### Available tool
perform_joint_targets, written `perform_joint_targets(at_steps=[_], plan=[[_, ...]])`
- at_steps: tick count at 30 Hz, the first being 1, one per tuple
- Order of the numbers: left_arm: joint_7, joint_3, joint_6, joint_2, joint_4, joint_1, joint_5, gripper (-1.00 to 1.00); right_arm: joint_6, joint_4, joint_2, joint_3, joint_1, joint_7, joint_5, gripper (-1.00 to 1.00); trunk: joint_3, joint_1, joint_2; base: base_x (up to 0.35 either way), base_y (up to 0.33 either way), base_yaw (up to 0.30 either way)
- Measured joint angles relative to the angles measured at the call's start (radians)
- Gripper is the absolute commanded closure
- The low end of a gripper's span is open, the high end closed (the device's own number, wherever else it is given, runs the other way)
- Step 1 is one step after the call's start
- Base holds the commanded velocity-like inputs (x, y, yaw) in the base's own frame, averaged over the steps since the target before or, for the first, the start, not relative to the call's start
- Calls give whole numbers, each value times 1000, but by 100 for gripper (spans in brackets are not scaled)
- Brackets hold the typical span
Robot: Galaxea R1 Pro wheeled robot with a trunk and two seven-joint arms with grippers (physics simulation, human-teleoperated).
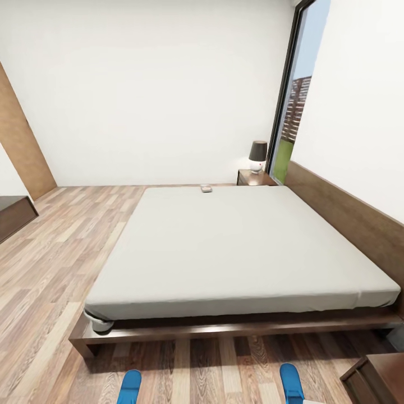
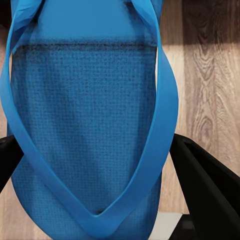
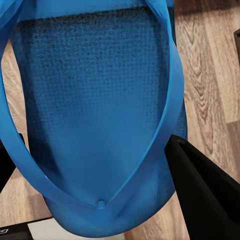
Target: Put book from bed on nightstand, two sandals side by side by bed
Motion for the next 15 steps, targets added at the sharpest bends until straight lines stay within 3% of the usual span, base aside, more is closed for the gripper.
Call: perform_joint_targets(at_steps=[15], plan=[[0,0,0,0,1,0,0,100,0,0,0,0,0,0,0,100,-47,58,-105,0,0,0]])
